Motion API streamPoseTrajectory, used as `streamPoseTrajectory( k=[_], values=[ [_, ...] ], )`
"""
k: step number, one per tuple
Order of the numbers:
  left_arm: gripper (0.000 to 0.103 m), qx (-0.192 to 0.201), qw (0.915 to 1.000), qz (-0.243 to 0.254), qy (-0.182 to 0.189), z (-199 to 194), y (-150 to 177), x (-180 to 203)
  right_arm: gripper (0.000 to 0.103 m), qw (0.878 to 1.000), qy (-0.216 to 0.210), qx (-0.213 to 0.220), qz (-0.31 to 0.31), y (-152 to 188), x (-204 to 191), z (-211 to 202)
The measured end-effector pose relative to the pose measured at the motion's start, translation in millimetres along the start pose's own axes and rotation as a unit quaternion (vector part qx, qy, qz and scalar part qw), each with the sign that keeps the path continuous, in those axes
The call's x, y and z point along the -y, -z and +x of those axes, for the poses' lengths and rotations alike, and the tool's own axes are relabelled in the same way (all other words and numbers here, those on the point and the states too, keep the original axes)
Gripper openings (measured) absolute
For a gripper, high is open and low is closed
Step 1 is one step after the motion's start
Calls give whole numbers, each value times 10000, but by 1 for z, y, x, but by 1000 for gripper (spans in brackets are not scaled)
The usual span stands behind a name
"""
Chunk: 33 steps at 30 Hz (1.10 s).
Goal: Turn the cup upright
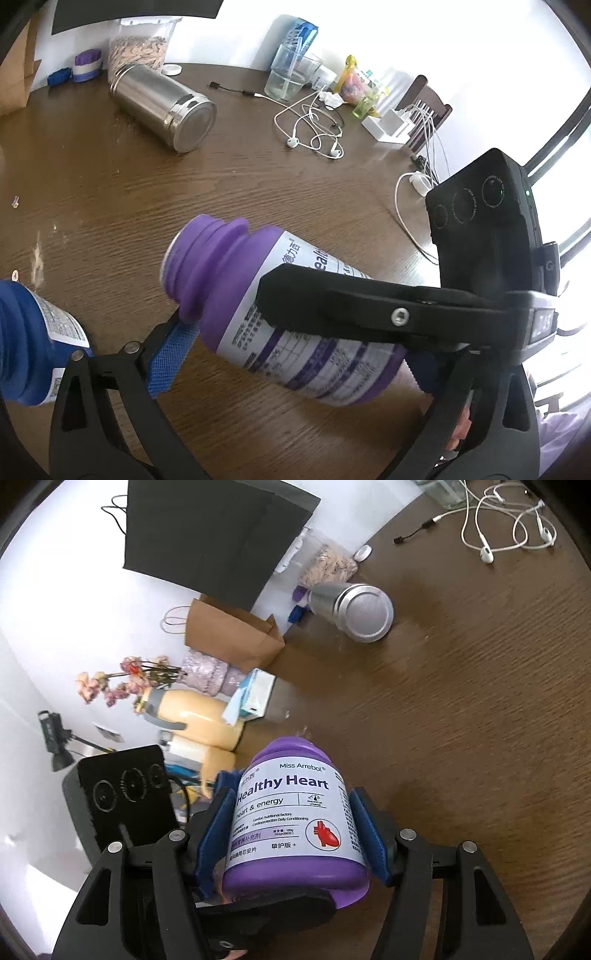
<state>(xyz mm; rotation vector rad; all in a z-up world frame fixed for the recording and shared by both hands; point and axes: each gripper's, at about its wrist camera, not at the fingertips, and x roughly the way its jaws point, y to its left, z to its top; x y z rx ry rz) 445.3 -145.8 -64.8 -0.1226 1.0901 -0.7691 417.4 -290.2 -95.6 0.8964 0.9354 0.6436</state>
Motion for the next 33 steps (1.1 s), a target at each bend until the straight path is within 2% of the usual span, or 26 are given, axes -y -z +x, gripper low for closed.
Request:
streamPoseTrajectory(
  k=[4, 7, 9, 10, 11, 14, 16, 17, 19, 20, 22, 24, 29, 33],
  values=[
    [98, 117, 9992, 390, -1, -5, 8, 10, 69, 9997, -83, -200, -64, 3, -2, -5],
    [98, 90, 9945, 1031, -167, -5, 20, 19, 70, 9991, -8, -412, -135, 9, 1, -5],
    [98, 22, 9922, 1162, -455, 0, 26, 17, 70, 9986, 195, -456, -188, 14, 5, -4],
    [98, -35, 9922, 1096, -598, 3, 27, 11, 70, 9984, 251, -462, -186, 15, 8, -4],
    [98, -105, 9931, 1008, -588, 5, 27, 5, 70, 9985, 278, -441, -152, 16, 11, -5],
    [98, -252, 9980, 557, -174, 4, 26, -18, 68, 9984, 197, -525, -59, 16, 19, -2],
    [98, -412, 9983, 388, 141, 6, 26, -28, 60, 9980, 225, -574, -167, 17, 15, 1],
    [98, -506, 9982, 294, 161, 9, 26, -31, 53, 9972, 328, -606, -281, 19, 12, 3],
    [101, -671, 9976, 99, 164, 17, 24, -37, 53, 9950, 631, -633, -453, 22, 7, 4],
    [103, -606, 9980, 20, 174, 16, 21, -39, 53, 9949, 685, -526, -513, 23, 5, 1],
    [103, -777, 9969, -131, 33, 16, 18, -40, 53, 9928, 927, -388, -649, 24, 3, -5],
    [103, -901, 9954, -324, -90, 11, 18, -42, 53, 9914, 998, -355, -762, 25, 2, -10],
    [102, -813, 9965, -122, -172, -4, 25, -25, 53, 9930, 800, -479, -722, 27, 2, -6],
    [93, -858, 9959, -16, -287, 4, 23, -22, 54, 9970, -81, -756, -108, 29, 12, 2]
  ],
)
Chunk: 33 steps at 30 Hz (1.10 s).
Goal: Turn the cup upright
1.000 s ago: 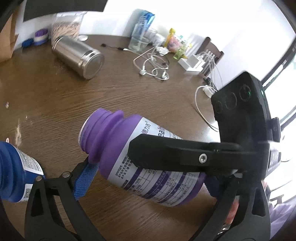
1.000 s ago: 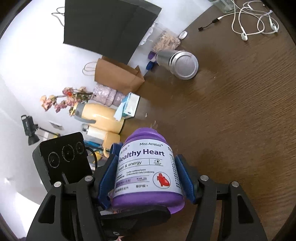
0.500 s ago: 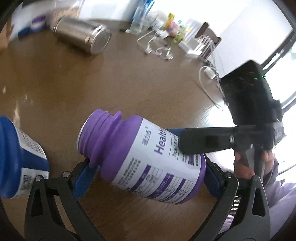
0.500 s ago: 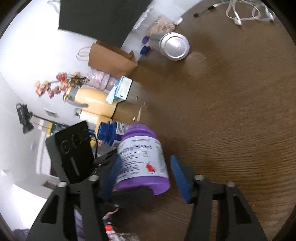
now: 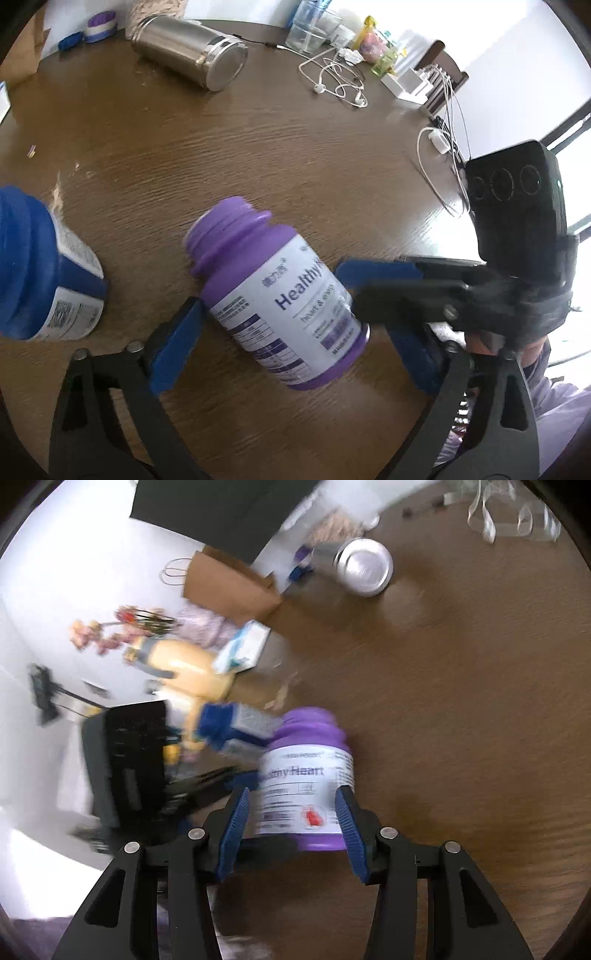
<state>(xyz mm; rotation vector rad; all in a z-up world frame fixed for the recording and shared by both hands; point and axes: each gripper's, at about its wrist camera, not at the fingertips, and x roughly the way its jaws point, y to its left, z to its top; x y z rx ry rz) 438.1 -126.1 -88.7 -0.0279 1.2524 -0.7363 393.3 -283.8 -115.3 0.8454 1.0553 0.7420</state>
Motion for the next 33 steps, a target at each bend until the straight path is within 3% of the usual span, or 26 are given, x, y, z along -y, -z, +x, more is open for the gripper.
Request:
streamPoseTrajectory(
  k=[2, 6, 11, 18, 19, 20, 22, 24, 27, 30, 33],
  values=[
    [93, -80, 9999, 83, -61, 5, -6, 0, 56, 9993, -280, -67, 226, -1, 7, 3],
    [92, -238, 9981, 464, -326, 18, -23, 9, 56, 9984, -282, 58, 480, -5, 19, 3],
    [91, -368, 9939, 955, -405, 29, -31, 19, 56, 9957, -362, -2, 849, -4, 34, 5],
    [89, -594, 9764, 1887, -867, 40, -15, 25, 57, 9985, -14, 89, 532, -4, 24, 0],
    [81, -514, 9754, 1915, -961, 38, -12, 25, 57, 9988, 29, 96, 482, -5, 21, 0],
    [59, -423, 9731, 1949, -1157, 37, -9, 26, 57, 9991, 60, 95, 406, -7, 18, 2],
    [60, -306, 9691, 1942, -1488, 36, -7, 28, 58, 9994, 35, 30, 346, -12, 14, 6],
    [60, -147, 9669, 1929, -1663, 32, -7, 31, 69, 9995, 71, -42, 308, -19, 10, 9],
    [60, 154, 9672, 1958, -1609, 9, -19, 38, 80, 9999, -68, -45, 104, -35, -6, 9],
    [60, 584, 9554, 2342, -1703, -15, -33, 54, 80, 9990, -388, 98, -204, -57, -27, 3],
    [60, 765, 9465, 2662, -1655, -21, -50, 65, 80, 9981, -497, 249, -262, -77, -36, 2]
  ],
)
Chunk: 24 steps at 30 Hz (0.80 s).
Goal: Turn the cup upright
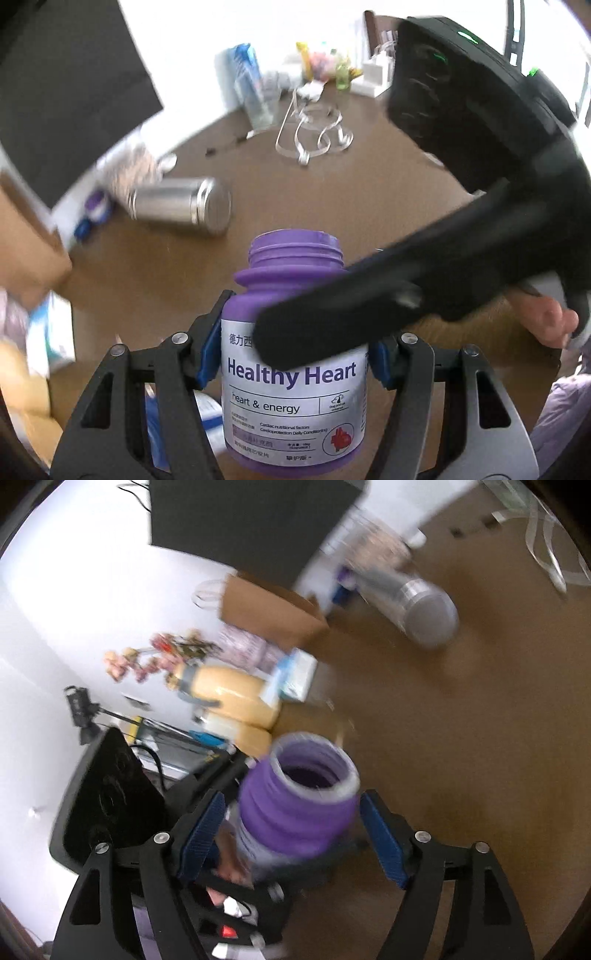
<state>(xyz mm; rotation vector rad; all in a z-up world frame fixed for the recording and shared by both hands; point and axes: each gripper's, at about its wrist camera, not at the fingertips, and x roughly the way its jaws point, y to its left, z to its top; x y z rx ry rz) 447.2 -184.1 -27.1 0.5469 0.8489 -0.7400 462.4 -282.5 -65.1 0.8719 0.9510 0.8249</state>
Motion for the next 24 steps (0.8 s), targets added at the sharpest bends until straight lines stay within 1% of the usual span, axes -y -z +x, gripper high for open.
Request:
streamPoseTrajectory(
  k=[1, 3, 5, 8, 10, 12, 14, 15, 17, 18, 19, 20, 22, 24],
  values=[
    [60, 70, 9999, 88, -29, -1, -2, 0, 80, 10000, 7, -2, -23, -3, -2, 2],
    [60, 187, 9993, 301, -117, -7, -8, -1, 69, 9995, 204, 150, -205, -9, -8, 3],
    [60, 123, 9990, 418, -113, -9, -9, -6, 69, 9982, 424, 225, -358, -15, -14, 5],
    [60, -83, 9991, 415, 96, -3, -17, -20, 69, 9974, 522, 262, -426, -22, -16, 13],
    [66, -38, 9991, 383, 189, -4, -19, -29, 69, 9973, 534, 231, -438, -27, -15, 20],
    [72, 215, 9986, 216, 423, -7, -17, -37, 69, 9958, 686, 263, -549, -29, -17, 28],
    [76, 364, 9969, -54, 699, -4, -11, -49, 69, 9955, 731, 216, -561, -30, -16, 35],
    [76, 390, 9961, -170, 775, 2, -9, -52, 69, 9955, 735, 203, -567, -29, -14, 37],
    [76, 428, 9957, -367, 740, 1, -5, -57, 68, 9953, 731, 180, -608, -27, -14, 44],
    [76, 627, 9939, -443, 794, -5, -4, -59, 68, 9959, 659, 186, -599, -28, -14, 45],
    [76, 708, 9940, -421, 717, -8, -3, -57, 68, 9952, 724, 197, -632, -26, -17, 46],
    [76, 806, 9942, -526, 484, -10, 0, -54, 68, 9937, 821, 230, -730, -24, -21, 47],
    [76, 985, 9934, -569, 114, -14, 3, -45, 68, 9905, 979, 248, -931, -19, -31, 48],
    [76, 1222, 9901, -618, -294, -22, 10, -34, 68, 9882, 1058, 231, -1082, -13, -38, 46]
  ],
)
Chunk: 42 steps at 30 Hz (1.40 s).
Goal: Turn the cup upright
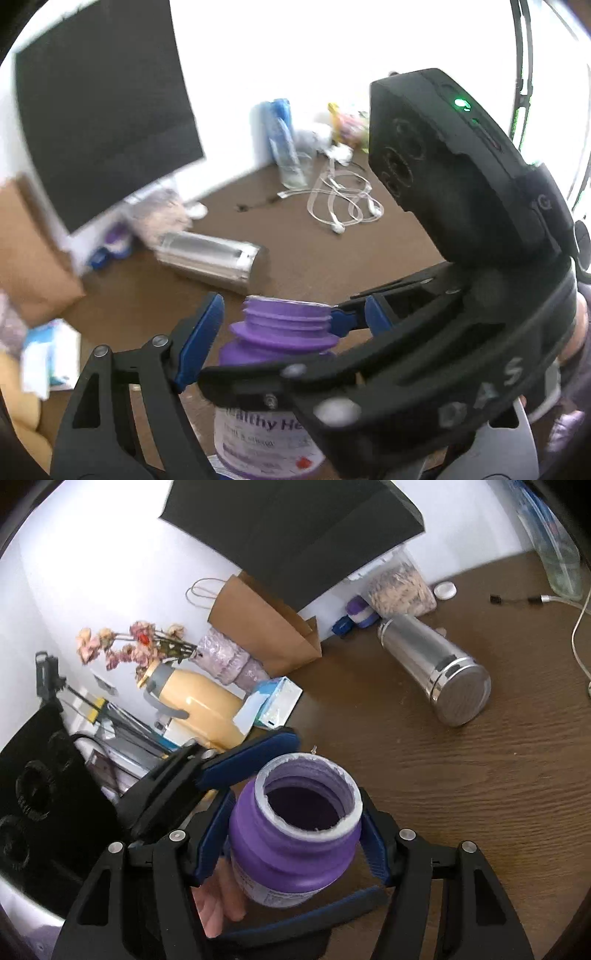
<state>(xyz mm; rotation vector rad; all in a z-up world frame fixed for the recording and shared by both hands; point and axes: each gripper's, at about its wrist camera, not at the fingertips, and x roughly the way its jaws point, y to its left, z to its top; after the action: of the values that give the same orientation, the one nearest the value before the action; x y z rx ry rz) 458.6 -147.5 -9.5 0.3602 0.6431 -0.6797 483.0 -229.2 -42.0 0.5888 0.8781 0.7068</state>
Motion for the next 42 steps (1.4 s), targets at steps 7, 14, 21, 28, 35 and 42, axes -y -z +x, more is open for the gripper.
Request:
streamPoseTrajectory(
  k=[7, 14, 21, 28, 35, 42],
  values=[
    [80, -138, 9925, -1208, 95, -13, 38, -2, 68, 9955, 341, -537, -704, 31, -25, 8],
    [80, -1099, 9609, -2483, 551, 12, 87, -32, 68, 9713, 1488, -586, -1760, 52, -41, 28],
    [82, -1147, 9745, -1912, 245, -23, 105, -14, 68, 9423, 1989, -402, -2663, 72, -58, 39],
    [92, -1037, 9731, -2040, 260, -74, 107, -28, 84, 9542, 1808, -159, -2376, 71, -61, 31],
    [94, -825, 9719, -2202, -108, -122, 105, -27, 85, 9521, 1885, 94, -2406, 78, -100, -12],
    [101, -749, 9695, -2232, -685, -188, 116, -1, 85, 9527, 1928, 86, -2347, 118, -134, -84]
  ],
)
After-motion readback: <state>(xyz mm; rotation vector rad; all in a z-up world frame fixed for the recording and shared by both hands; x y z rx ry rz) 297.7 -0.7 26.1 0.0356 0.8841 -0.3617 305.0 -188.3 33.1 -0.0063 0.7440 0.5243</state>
